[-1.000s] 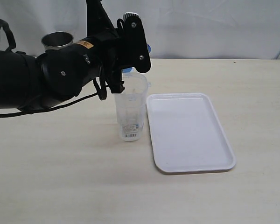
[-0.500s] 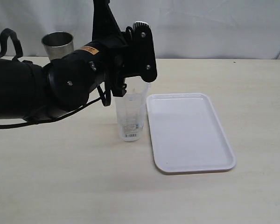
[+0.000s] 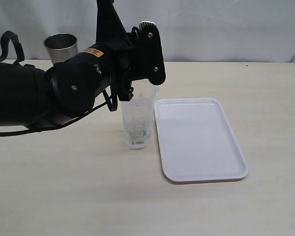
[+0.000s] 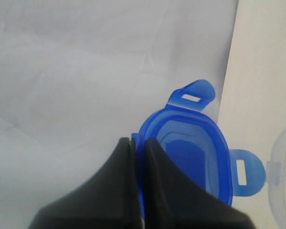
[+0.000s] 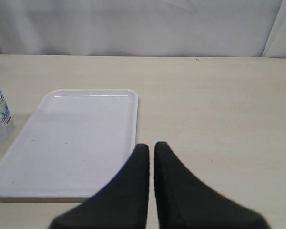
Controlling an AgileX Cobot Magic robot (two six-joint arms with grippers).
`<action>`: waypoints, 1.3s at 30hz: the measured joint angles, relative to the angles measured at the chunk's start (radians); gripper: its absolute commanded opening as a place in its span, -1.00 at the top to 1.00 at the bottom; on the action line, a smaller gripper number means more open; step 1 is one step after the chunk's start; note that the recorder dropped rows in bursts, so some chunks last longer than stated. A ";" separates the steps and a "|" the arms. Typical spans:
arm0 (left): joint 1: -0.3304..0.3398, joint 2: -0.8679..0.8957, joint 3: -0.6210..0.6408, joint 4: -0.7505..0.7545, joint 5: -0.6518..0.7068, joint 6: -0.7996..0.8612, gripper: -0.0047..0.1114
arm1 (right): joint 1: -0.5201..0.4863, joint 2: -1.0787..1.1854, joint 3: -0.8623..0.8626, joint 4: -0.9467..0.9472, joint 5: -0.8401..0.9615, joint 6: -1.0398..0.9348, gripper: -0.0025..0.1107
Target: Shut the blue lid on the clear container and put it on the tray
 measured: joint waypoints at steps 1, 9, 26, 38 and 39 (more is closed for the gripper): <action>0.000 0.000 0.000 0.000 -0.005 0.000 0.92 | 0.000 0.000 0.000 0.000 0.000 0.000 0.88; 0.000 0.000 0.000 -0.025 0.028 -0.011 0.92 | 0.000 0.000 0.000 0.000 0.000 0.000 0.88; -0.004 0.000 0.000 -0.072 0.039 -0.018 0.92 | 0.000 0.000 0.000 0.000 0.000 0.000 0.88; -0.046 0.000 0.000 -0.078 0.029 0.051 0.92 | 0.000 0.000 0.000 0.000 0.000 0.000 0.88; -0.046 0.000 0.000 -0.078 0.029 0.053 0.92 | 0.000 0.000 0.000 0.000 0.000 0.000 0.88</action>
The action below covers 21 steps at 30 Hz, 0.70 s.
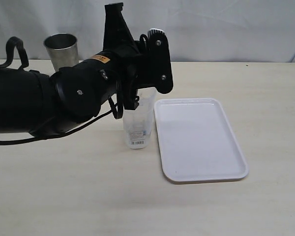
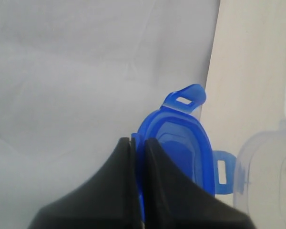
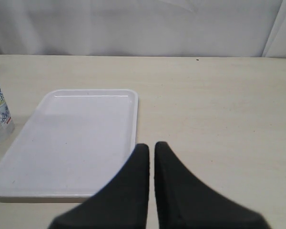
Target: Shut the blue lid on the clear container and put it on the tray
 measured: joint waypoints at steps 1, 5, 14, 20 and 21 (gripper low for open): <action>0.000 0.000 0.000 0.000 0.000 0.000 0.92 | 0.000 0.000 0.000 0.000 0.000 0.000 0.88; 0.000 0.000 0.000 -0.004 0.004 0.002 0.92 | 0.000 0.000 0.000 0.000 0.000 0.000 0.88; 0.000 0.000 0.000 -0.026 0.006 0.011 0.92 | 0.000 0.000 0.000 0.000 0.000 0.000 0.88; 0.000 -0.002 0.000 -0.030 0.006 0.017 0.92 | 0.000 0.000 0.000 0.000 0.000 0.000 0.88; 0.000 -0.004 0.000 -0.030 0.006 0.017 0.92 | 0.000 0.000 0.000 0.000 0.000 0.000 0.88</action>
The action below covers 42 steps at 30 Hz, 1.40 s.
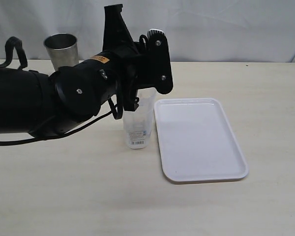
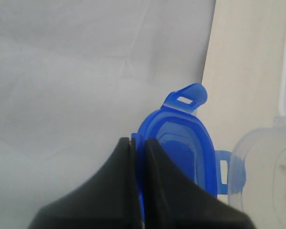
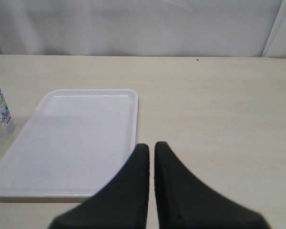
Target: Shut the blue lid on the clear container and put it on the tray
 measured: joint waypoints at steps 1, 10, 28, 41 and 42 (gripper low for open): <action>0.000 0.000 0.000 0.000 0.000 0.000 0.92 | 0.000 0.000 0.000 0.000 0.000 0.000 0.88; 0.000 -0.004 0.000 -0.003 -0.002 0.000 0.92 | 0.000 0.000 0.000 0.000 0.000 0.000 0.88; -0.034 -0.004 0.000 -0.054 -0.045 0.046 0.92 | 0.000 0.000 0.000 0.000 0.000 0.000 0.88; -0.069 -0.004 0.000 -0.088 -0.055 0.048 0.92 | 0.000 0.000 0.000 0.000 0.000 0.000 0.88; -0.069 -0.004 0.000 -0.091 -0.055 0.048 0.92 | 0.000 0.000 0.000 0.000 0.000 0.000 0.88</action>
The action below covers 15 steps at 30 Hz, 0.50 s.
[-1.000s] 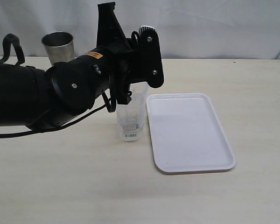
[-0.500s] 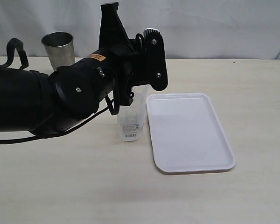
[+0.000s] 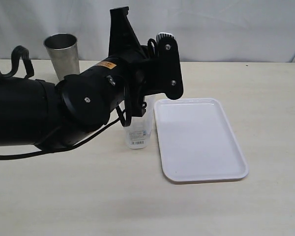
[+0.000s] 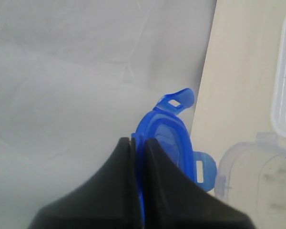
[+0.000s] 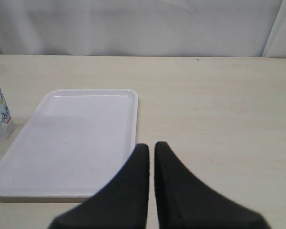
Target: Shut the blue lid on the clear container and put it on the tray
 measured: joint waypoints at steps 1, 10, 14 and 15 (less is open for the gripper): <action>0.000 0.000 0.000 -0.006 0.000 0.000 0.92 | 0.000 0.000 0.000 0.000 0.000 0.000 0.88; 0.000 0.000 0.000 -0.051 0.002 0.000 0.92 | 0.000 0.000 0.000 0.000 0.000 0.000 0.88; -0.001 0.000 0.000 -0.066 0.002 0.000 0.92 | 0.000 0.000 0.000 0.000 0.000 0.000 0.88; -0.004 0.000 0.000 -0.067 0.002 0.000 0.92 | 0.000 0.000 0.000 0.000 0.000 0.000 0.88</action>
